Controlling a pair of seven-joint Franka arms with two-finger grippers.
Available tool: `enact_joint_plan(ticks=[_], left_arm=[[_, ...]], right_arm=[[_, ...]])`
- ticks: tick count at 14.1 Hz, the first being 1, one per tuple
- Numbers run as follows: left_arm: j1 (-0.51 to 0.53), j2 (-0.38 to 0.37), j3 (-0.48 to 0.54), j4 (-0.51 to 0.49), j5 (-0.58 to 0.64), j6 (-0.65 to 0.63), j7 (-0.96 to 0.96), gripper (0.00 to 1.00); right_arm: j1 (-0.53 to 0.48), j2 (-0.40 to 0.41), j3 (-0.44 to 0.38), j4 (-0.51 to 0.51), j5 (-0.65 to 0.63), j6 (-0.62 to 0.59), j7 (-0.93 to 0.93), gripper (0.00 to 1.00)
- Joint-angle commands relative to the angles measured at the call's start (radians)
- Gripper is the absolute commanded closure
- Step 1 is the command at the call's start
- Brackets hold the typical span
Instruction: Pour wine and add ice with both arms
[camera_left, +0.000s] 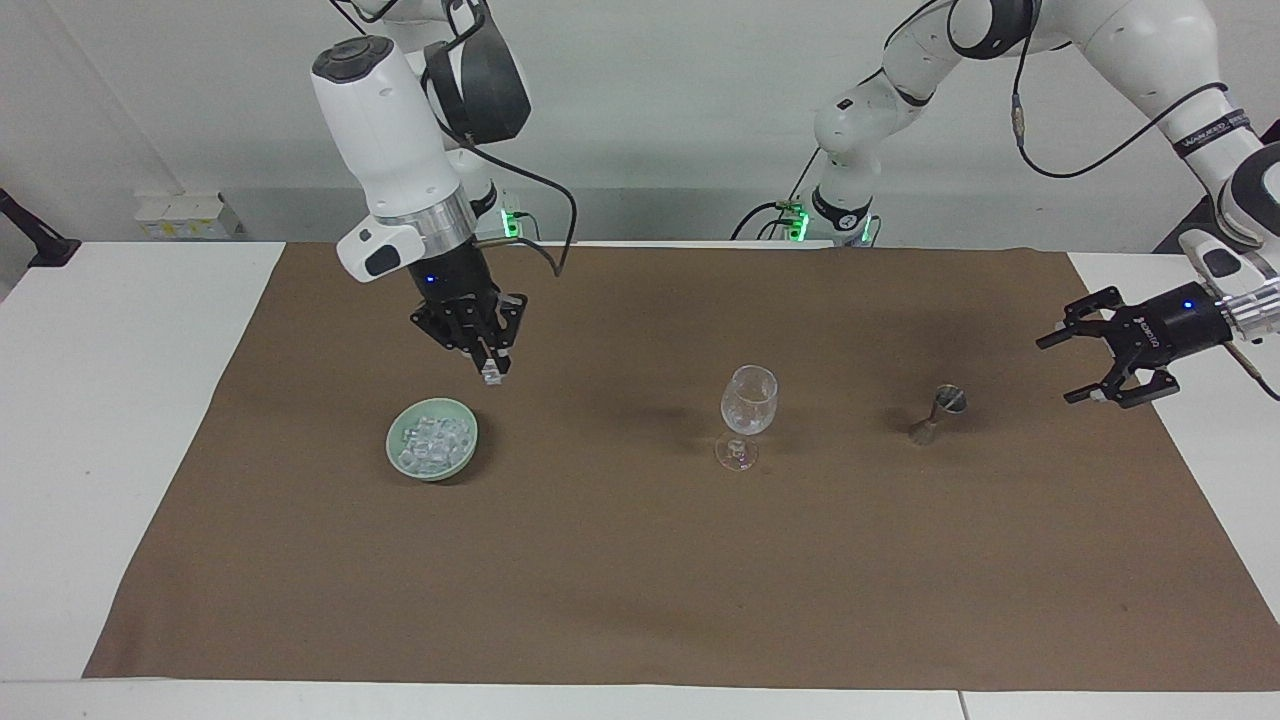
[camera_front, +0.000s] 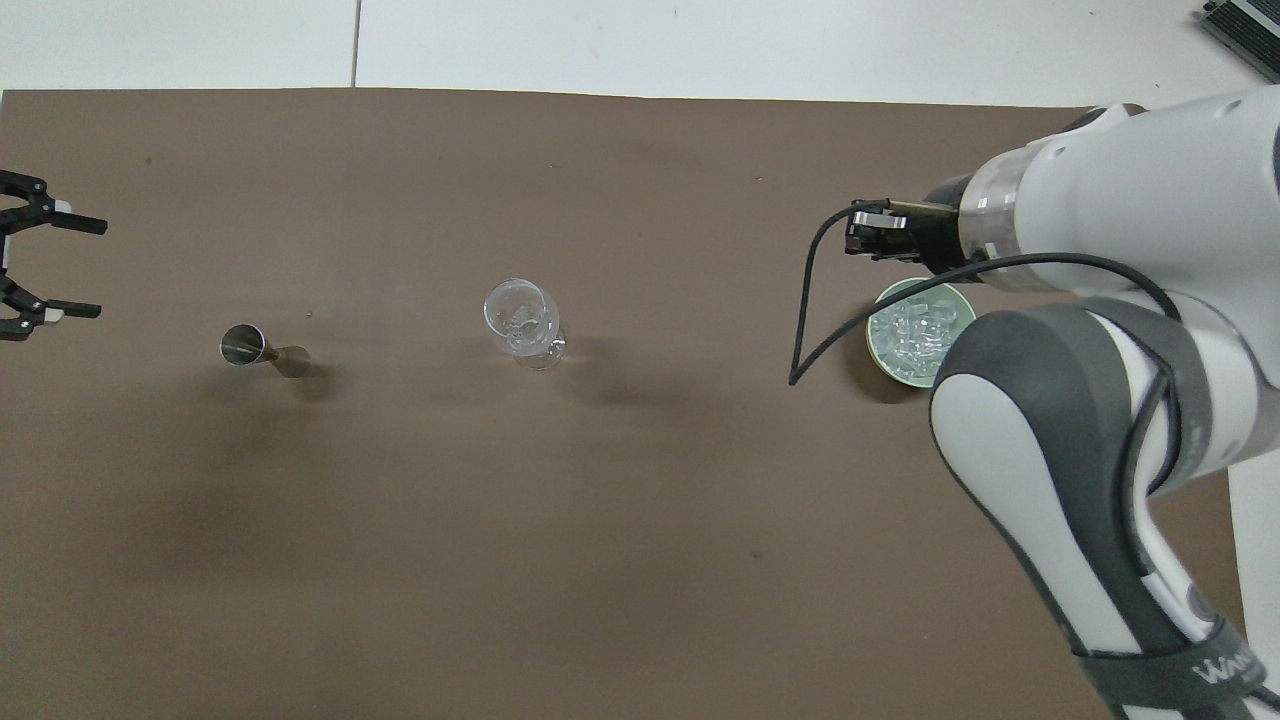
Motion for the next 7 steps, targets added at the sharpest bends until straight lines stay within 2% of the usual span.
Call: enact_joint_plan(ticks=[1, 4, 7], left_arm=[[-0.059, -0.078, 0.02, -0.05, 0.068, 0.06, -0.185, 0.14], [-0.096, -0.133, 0.02, -0.073, 0.108, 0.082, -0.381, 0.07], [-0.145, -0.173, 0.02, -0.111, 0.169, 0.132, -0.559, 0.05]], right_arm=[[0.004, 0.025, 0.086, 0.021, 0.08, 0.074, 0.192, 1.0], [0.109, 0.072, 0.118, 0.043, 0.08, 0.198, 0.436, 1.0], [0.203, 0.113, 0.118, 0.06, 0.073, 0.263, 0.515, 1.0]])
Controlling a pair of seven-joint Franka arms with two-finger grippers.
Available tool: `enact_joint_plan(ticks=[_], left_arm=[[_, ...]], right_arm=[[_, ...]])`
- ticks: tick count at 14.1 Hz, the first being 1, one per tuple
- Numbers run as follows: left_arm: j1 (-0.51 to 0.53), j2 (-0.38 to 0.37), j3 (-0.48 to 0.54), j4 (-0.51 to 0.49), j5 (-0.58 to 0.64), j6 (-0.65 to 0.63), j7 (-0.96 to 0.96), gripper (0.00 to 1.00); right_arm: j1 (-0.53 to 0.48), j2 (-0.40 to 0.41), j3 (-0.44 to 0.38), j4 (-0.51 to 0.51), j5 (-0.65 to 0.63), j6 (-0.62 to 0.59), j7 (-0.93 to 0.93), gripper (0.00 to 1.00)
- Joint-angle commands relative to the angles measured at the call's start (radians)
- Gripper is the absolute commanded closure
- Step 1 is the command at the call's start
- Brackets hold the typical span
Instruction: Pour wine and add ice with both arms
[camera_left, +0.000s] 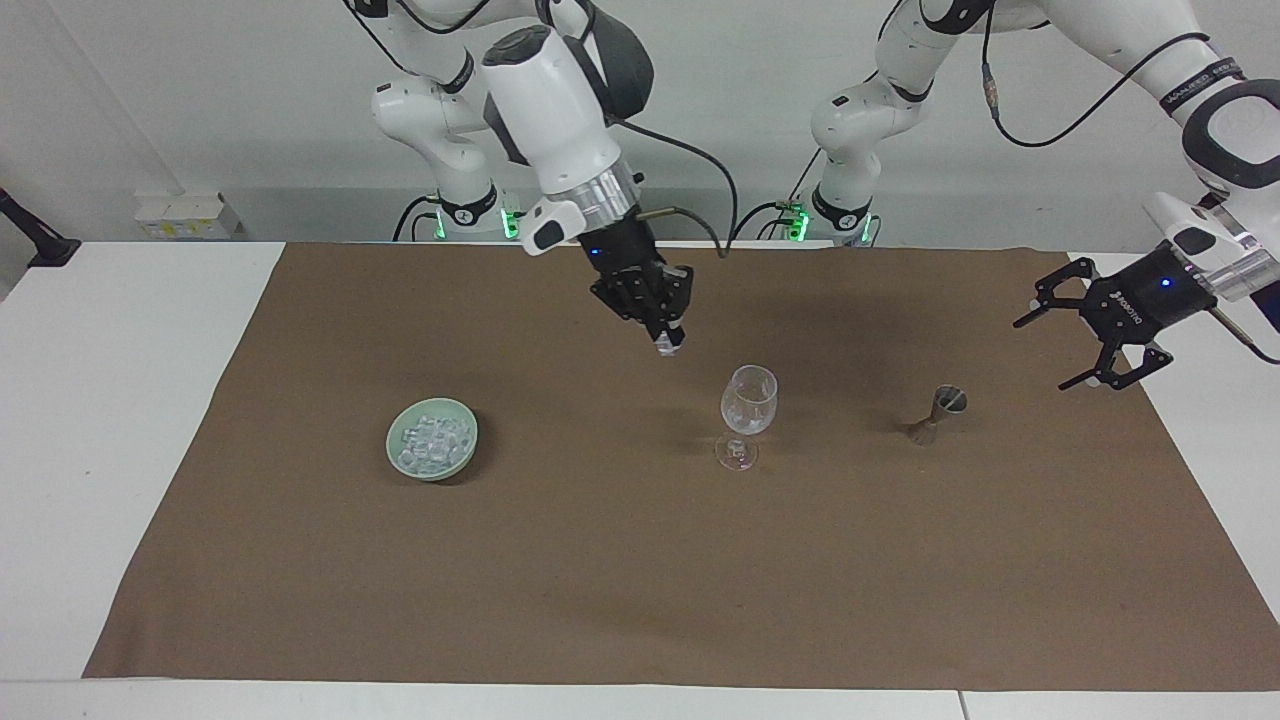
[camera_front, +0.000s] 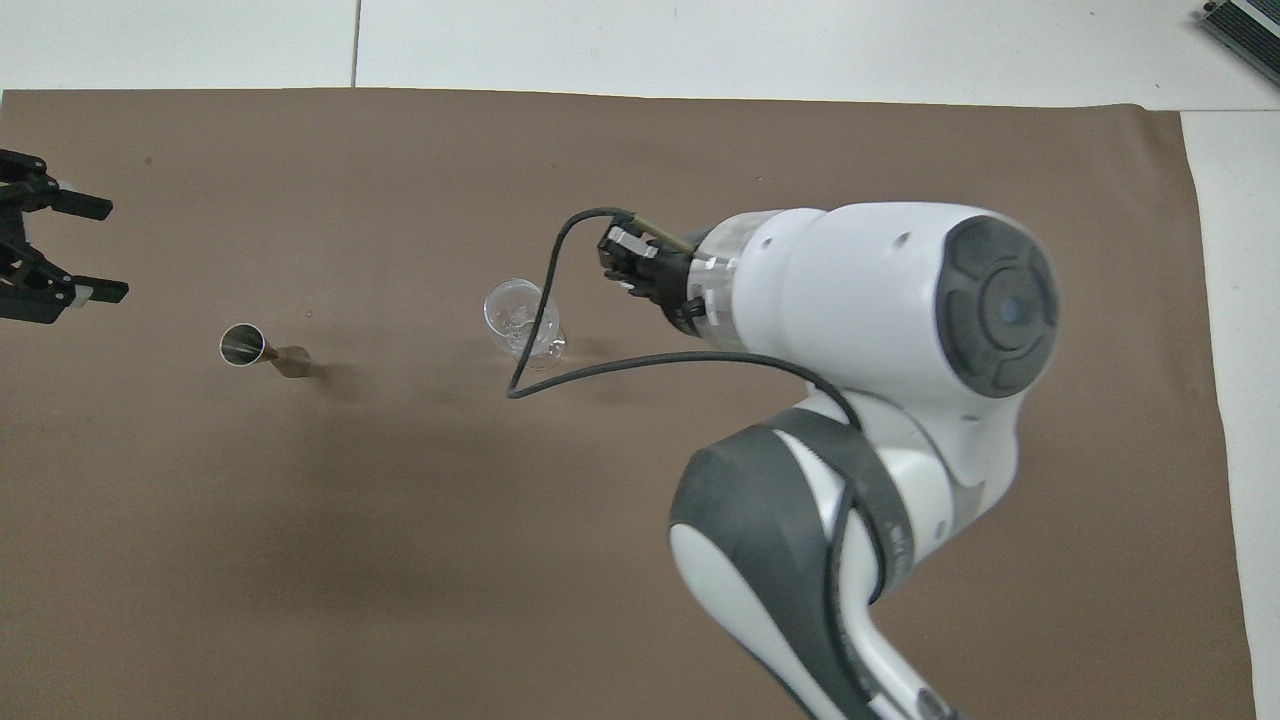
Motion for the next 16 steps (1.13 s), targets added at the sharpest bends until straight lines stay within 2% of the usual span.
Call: enact_joint_plan(ticks=[1, 4, 9, 12, 14, 16], left_arm=[[-0.051, -0.063, 0.02, -0.07, 0.07, 0.056, -0.137, 0.05], [-0.074, -0.099, 0.018, -0.07, 0.153, 0.07, -0.337, 0.05], [-0.105, -0.169, 0.018, -0.068, 0.269, 0.024, -0.701, 0.05], [-0.108, -0.231, 0.017, -0.093, 0.351, 0.018, -0.917, 0.0], [-0.106, -0.279, 0.017, -0.14, 0.356, 0.021, -1.055, 0.0], [-0.106, -0.311, 0.015, -0.163, 0.358, 0.015, -1.113, 0.0]], right_arm=[[0.026, 0.06, 0.003, 0.053, 0.013, 0.033, 0.024, 1.0], [0.081, 0.139, 0.003, 0.124, 0.01, 0.044, 0.026, 1.0], [0.104, 0.17, 0.003, 0.121, -0.004, 0.042, 0.017, 1.0], [0.106, 0.195, 0.003, 0.121, -0.006, 0.044, 0.017, 1.0], [0.106, 0.202, 0.003, 0.118, -0.007, 0.044, 0.017, 1.0], [0.106, 0.216, 0.003, 0.118, -0.022, 0.071, 0.015, 1.0]])
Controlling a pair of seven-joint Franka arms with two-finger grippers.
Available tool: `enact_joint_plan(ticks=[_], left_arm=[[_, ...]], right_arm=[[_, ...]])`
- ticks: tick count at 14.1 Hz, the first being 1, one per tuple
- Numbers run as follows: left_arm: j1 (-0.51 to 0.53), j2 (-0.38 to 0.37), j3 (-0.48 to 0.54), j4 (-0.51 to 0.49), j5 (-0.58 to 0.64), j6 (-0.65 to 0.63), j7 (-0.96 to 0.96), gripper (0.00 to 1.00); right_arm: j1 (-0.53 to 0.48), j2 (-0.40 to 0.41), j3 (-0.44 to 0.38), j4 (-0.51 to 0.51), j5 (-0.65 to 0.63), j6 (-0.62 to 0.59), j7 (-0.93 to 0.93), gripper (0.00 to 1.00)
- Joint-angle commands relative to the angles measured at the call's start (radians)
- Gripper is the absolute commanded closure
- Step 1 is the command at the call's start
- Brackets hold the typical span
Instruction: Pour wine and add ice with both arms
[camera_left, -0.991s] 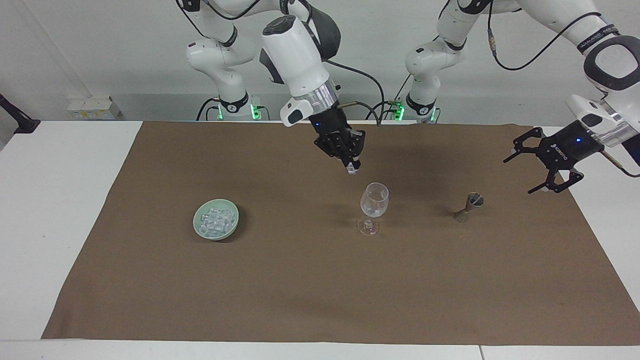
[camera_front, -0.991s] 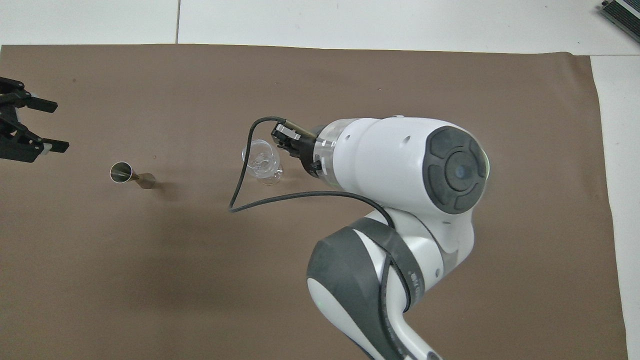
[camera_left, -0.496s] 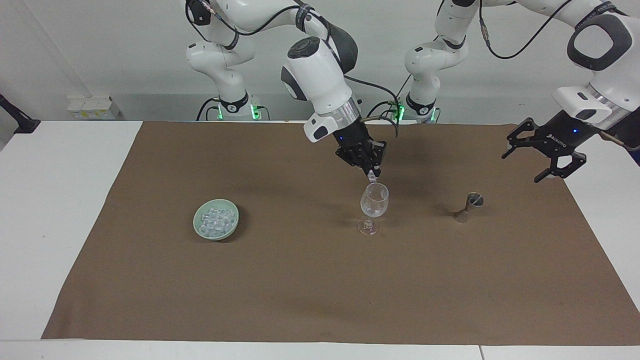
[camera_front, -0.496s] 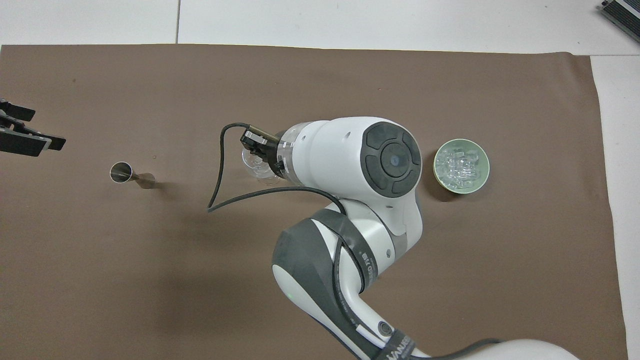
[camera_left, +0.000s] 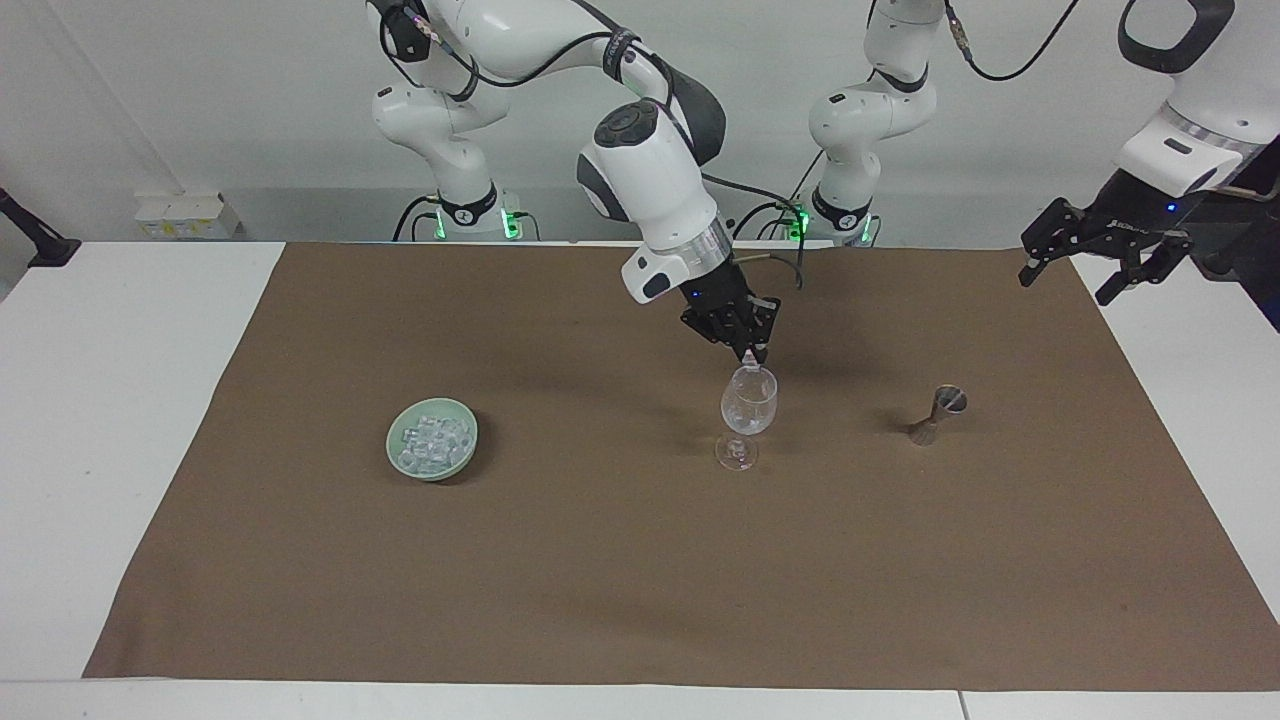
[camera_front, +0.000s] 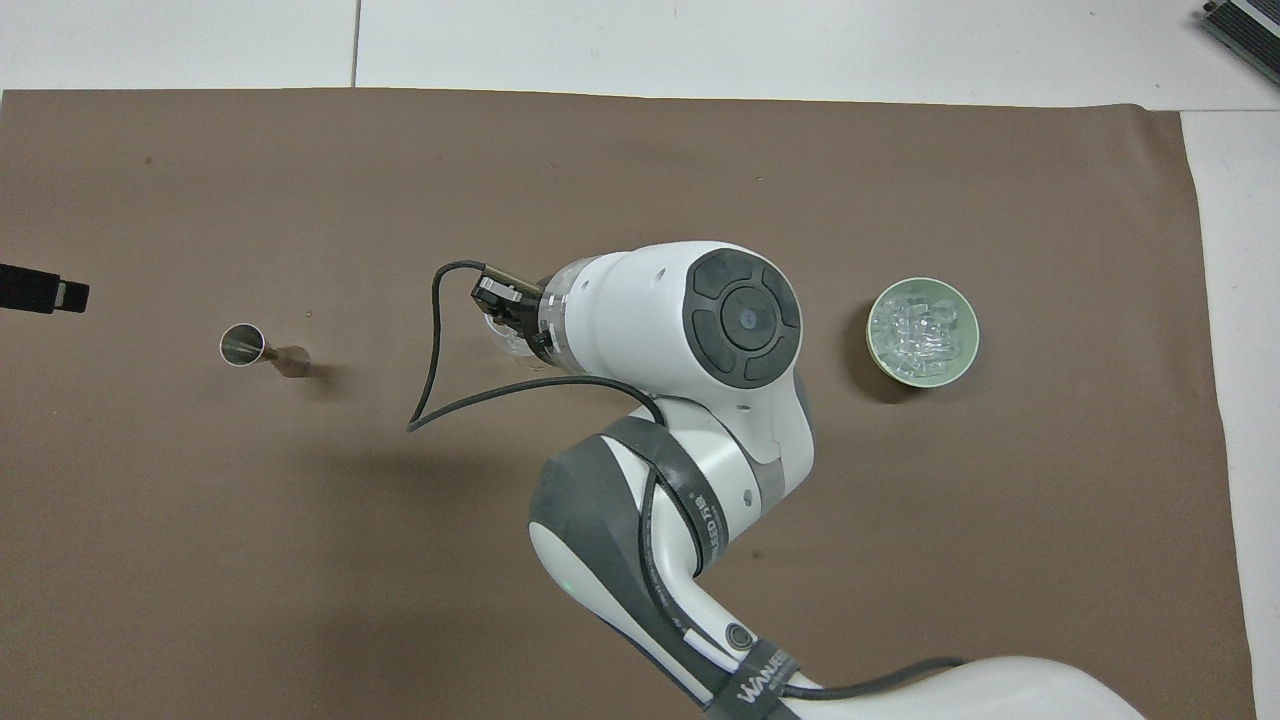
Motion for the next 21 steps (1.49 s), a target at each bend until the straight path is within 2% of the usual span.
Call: enact_joint_plan(ticks=[1, 4, 7, 10, 16, 17, 19, 20, 21], left_arm=[[-0.018, -0.076, 0.016, -0.073, 0.036, -0.002, -0.102, 0.0], [-0.02, -0.089, 0.014, -0.073, 0.091, -0.04, -0.194, 0.0], [-0.026, -0.119, 0.005, -0.084, 0.112, -0.089, -0.312, 0.0], [-0.047, -0.113, 0.005, -0.089, 0.132, -0.118, -0.303, 0.0], [-0.05, -0.071, 0.0, -0.057, 0.152, -0.089, -0.239, 0.0], [-0.052, -0.065, 0.0, -0.055, 0.152, -0.081, -0.239, 0.0], [-0.059, -0.06, 0.0, -0.054, 0.151, -0.071, -0.239, 0.0], [-0.072, -0.059, -0.004, -0.052, 0.149, -0.071, -0.239, 0.0], [-0.081, -0.06, -0.004, -0.052, 0.14, -0.072, -0.245, 0.0]], right_arm=[[-0.001, 0.028, 0.002, 0.019, -0.02, 0.037, -0.007, 1.0], [-0.001, 0.028, 0.002, 0.016, -0.023, 0.038, -0.011, 1.0], [-0.001, 0.028, 0.002, 0.018, -0.042, 0.038, -0.011, 0.78], [-0.001, 0.028, 0.002, 0.016, -0.042, 0.038, -0.01, 0.68], [-0.001, 0.027, 0.002, 0.018, -0.046, 0.037, -0.007, 0.58], [-0.001, 0.021, -0.002, 0.016, -0.067, 0.034, -0.007, 0.49], [-0.022, -0.04, -0.005, -0.026, -0.12, 0.008, -0.005, 0.07], [-0.031, -0.07, -0.01, -0.051, -0.124, 0.008, -0.005, 0.0], [-0.044, -0.1, -0.012, -0.08, -0.129, 0.008, -0.005, 0.0]])
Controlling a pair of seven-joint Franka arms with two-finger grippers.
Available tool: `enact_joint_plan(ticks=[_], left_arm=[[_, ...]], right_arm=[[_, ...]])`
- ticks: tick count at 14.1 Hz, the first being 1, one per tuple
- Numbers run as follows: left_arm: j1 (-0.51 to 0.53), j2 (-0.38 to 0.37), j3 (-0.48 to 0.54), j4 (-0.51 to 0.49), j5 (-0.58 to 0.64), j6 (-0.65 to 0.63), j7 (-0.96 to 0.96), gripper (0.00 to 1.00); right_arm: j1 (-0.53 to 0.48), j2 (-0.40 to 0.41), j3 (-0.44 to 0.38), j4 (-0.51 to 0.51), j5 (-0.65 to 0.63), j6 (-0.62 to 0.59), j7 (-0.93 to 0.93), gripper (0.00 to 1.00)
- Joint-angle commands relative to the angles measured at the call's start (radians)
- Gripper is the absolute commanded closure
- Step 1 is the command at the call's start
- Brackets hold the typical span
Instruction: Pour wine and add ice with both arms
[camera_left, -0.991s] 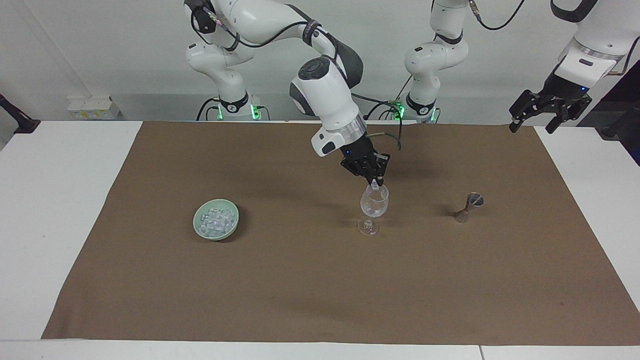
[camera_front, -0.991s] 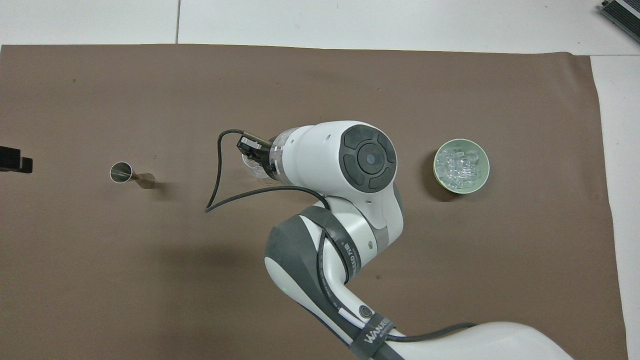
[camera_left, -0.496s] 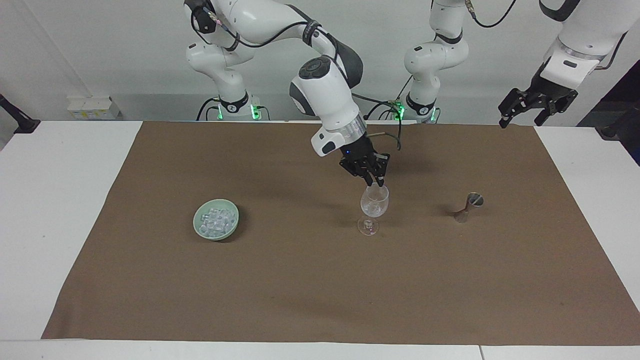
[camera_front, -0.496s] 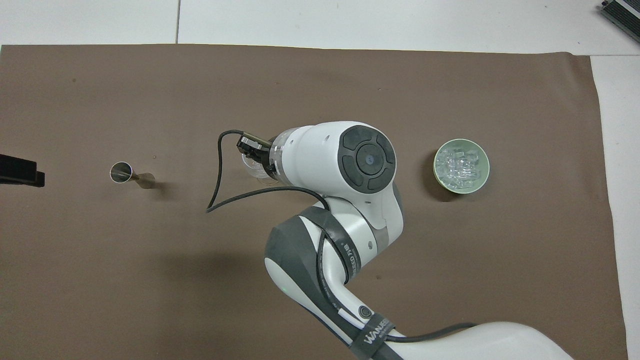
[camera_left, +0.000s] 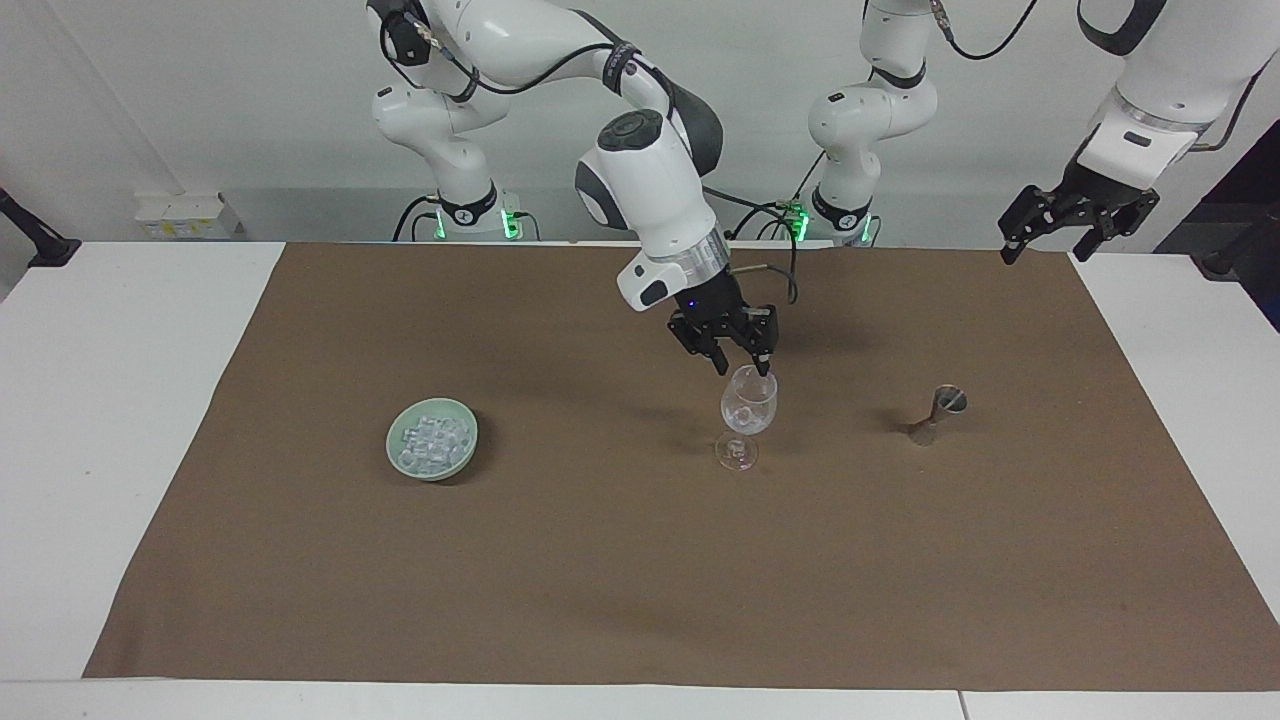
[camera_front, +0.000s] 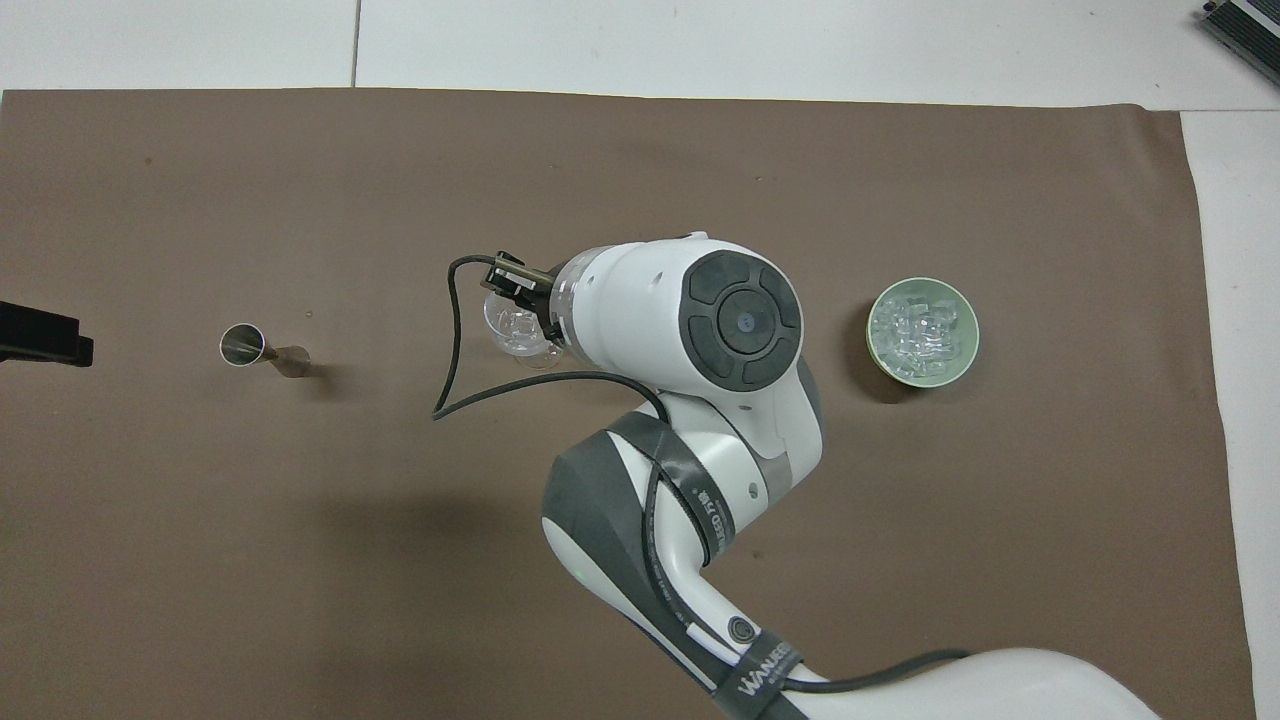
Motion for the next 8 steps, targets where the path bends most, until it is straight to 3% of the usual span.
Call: enact_joint_plan(ticks=[1, 8], left_arm=[[-0.048, 0.009, 0.007, 0.013, 0.012, 0.007, -0.005, 0.0], [-0.088, 0.027, 0.007, 0.021, 0.009, 0.009, -0.016, 0.0]], right_arm=[[-0.052, -0.108, 0.0, -0.096, -0.027, -0.012, -0.005, 0.0], [-0.164, -0.246, 0.003, -0.104, -0.107, -0.244, -0.019, 0.0]])
